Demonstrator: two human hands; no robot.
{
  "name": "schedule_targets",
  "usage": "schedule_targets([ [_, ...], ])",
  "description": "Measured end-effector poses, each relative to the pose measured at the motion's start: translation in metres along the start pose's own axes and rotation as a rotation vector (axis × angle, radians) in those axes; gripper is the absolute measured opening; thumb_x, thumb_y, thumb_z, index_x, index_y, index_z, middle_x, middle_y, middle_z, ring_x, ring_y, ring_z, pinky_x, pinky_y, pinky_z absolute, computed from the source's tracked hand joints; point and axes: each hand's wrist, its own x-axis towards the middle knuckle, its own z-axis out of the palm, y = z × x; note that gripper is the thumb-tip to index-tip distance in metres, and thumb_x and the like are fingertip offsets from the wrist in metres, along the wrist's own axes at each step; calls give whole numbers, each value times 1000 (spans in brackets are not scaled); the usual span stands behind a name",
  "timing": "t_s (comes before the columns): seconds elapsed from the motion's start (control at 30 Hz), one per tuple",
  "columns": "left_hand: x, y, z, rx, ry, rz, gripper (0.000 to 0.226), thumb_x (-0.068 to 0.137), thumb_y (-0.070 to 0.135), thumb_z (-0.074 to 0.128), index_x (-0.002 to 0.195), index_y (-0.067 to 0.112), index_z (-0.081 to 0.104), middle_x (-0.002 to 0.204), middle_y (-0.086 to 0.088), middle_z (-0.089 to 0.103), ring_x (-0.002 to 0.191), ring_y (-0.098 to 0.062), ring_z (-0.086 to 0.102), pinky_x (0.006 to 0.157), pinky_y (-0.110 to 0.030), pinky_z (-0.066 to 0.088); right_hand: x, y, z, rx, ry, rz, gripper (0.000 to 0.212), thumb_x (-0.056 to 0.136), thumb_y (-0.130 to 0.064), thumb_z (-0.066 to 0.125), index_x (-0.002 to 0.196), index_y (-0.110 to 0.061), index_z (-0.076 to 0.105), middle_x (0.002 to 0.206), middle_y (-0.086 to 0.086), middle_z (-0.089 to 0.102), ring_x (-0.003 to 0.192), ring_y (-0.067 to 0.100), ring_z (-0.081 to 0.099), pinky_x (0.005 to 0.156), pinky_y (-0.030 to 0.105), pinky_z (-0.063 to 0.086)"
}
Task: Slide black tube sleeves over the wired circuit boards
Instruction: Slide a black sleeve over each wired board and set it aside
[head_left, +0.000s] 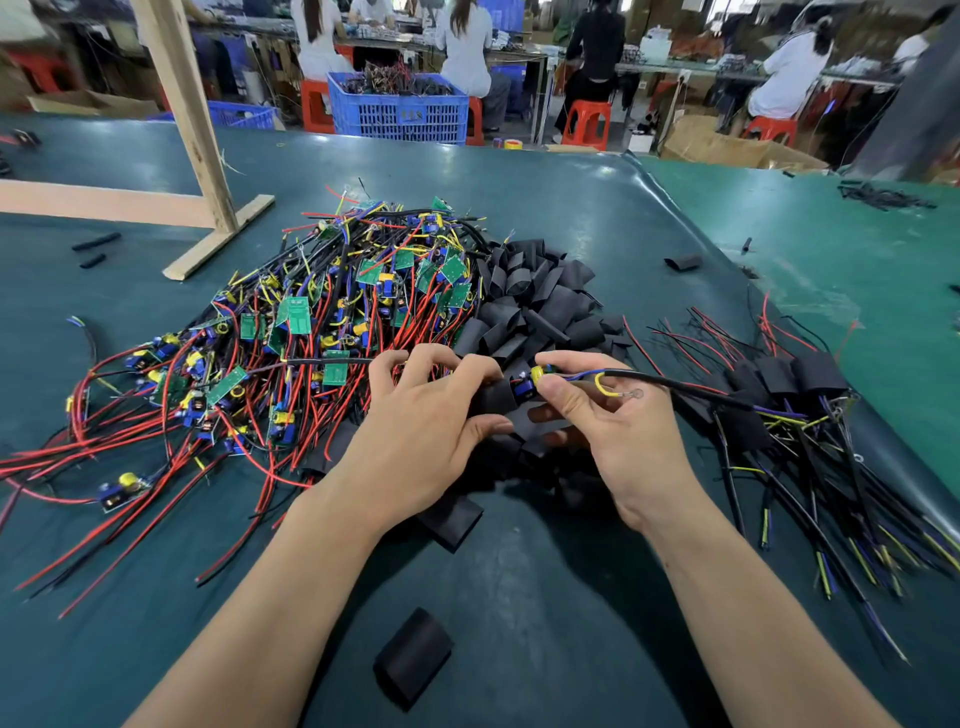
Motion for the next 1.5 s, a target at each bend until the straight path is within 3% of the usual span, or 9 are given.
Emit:
schedule_targets([
  [0.1,0,-1,1,32,-41,0,35,95,45,55,125,27,52,117,19,61,123,-16,41,109,-45,18,-1,0,-1,-22,-8,2,16,83,-7,74,91,-21,76,79,4,74,70,18,70,57,30,58],
  [0.27,0,-1,2,136,1,-26,32,95,45,52,121,26,53,105,16,66,121,-19,45,109,-50,20,-2,3,1,-74,-37,11,22,84,-2,72,93,-22,73,84,6,76,76,22,74,58,29,58],
  [0.37,2,-1,2,141,27,-57,34,94,49,45,119,26,52,98,15,67,121,-18,43,108,-48,19,-1,4,1,-113,-27,7,24,85,-4,73,90,-27,73,84,2,76,76,19,74,61,33,60],
  [0.47,2,-2,4,122,22,-67,43,92,53,43,124,26,51,99,13,68,122,-16,39,108,-45,19,-1,2,1,-119,-41,-4,29,84,-3,74,86,-32,75,83,-2,75,72,10,70,59,26,57],
  [0.63,3,-4,4,70,41,-43,36,94,47,53,122,25,57,104,11,65,122,-17,42,108,-47,21,-2,0,2,88,-28,84,24,83,-1,71,85,-23,77,84,6,75,78,22,73,59,26,57],
  [0.8,4,-1,6,74,79,-1,34,93,43,58,118,20,61,101,10,68,121,-22,48,105,-48,24,-2,0,4,163,-47,131,18,77,-3,72,89,-16,76,83,5,75,76,16,71,61,23,56],
  [1.2,3,-2,7,-38,114,72,47,92,51,43,115,15,64,103,7,68,111,-21,50,100,-39,24,0,-2,3,273,-56,196,20,63,-8,78,84,-10,79,80,14,74,67,24,71,60,25,57],
  [1.4,3,1,7,-93,222,146,36,91,39,52,109,11,66,95,15,48,101,-15,41,90,-36,30,-4,-7,1,146,-82,118,20,64,-11,80,84,-15,80,75,11,75,64,21,71,59,22,56],
  [1.5,2,0,7,-125,179,124,33,92,38,57,111,13,66,97,18,46,101,-12,42,90,-36,30,-4,-9,1,76,-111,113,20,70,-5,79,81,-21,81,73,7,75,63,14,69,59,20,55],
])
